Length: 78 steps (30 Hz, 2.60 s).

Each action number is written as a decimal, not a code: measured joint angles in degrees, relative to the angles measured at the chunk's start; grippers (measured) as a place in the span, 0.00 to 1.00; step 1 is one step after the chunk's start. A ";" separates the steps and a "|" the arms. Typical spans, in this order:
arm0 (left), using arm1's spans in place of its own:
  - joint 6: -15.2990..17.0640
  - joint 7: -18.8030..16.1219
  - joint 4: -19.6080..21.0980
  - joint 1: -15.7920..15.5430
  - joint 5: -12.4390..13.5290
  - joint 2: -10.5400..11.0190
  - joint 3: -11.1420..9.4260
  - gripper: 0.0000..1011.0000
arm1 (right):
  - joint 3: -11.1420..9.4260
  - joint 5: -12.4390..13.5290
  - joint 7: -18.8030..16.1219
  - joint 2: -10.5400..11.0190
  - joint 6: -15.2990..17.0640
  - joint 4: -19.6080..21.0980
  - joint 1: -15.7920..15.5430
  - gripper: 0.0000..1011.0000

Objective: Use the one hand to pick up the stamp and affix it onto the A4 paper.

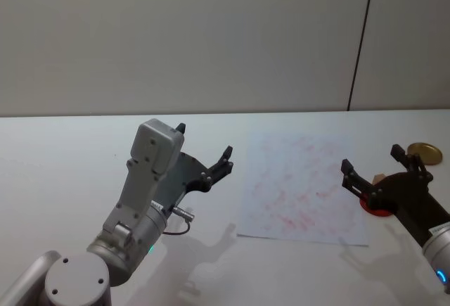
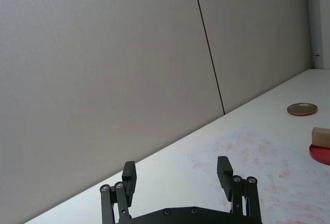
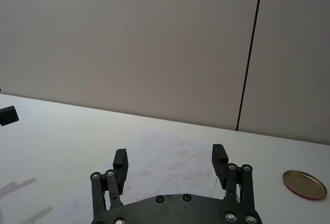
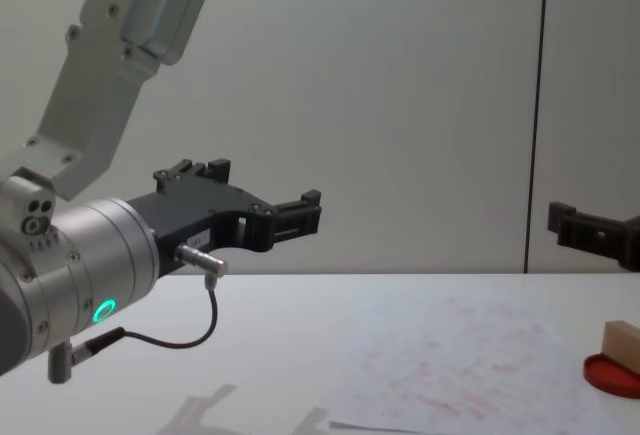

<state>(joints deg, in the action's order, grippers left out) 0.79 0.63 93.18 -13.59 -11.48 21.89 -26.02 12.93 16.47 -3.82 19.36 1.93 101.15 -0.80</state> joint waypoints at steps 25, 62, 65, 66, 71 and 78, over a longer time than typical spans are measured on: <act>0.00 0.00 0.00 0.00 0.00 0.00 0.00 0.98 | -0.06 0.03 -0.10 -0.03 0.03 0.03 0.00 0.99; 0.00 0.00 0.00 0.00 0.00 0.00 0.00 0.98 | -2.83 0.72 -3.11 0.89 5.34 -12.09 5.54 0.99; 0.00 0.00 0.00 0.00 0.00 0.00 0.00 0.98 | -2.74 0.53 -2.97 0.57 5.65 -13.20 6.10 0.99; 0.00 0.00 0.00 0.00 0.00 0.00 0.00 0.98 | -2.69 0.42 -2.90 0.42 5.82 -13.65 6.36 0.99; 0.00 0.00 0.00 0.00 0.00 0.00 0.00 0.98 | -2.57 0.16 -2.68 -0.05 6.40 -15.23 7.28 0.99; 0.00 0.00 0.00 0.00 0.00 0.00 0.00 0.98 | -2.35 -0.27 -2.44 -0.90 6.95 -17.90 8.78 0.99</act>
<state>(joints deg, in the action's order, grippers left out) 0.80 0.63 93.18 -13.59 -11.48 21.89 -26.02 10.58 16.20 -6.27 18.46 8.89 83.25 7.97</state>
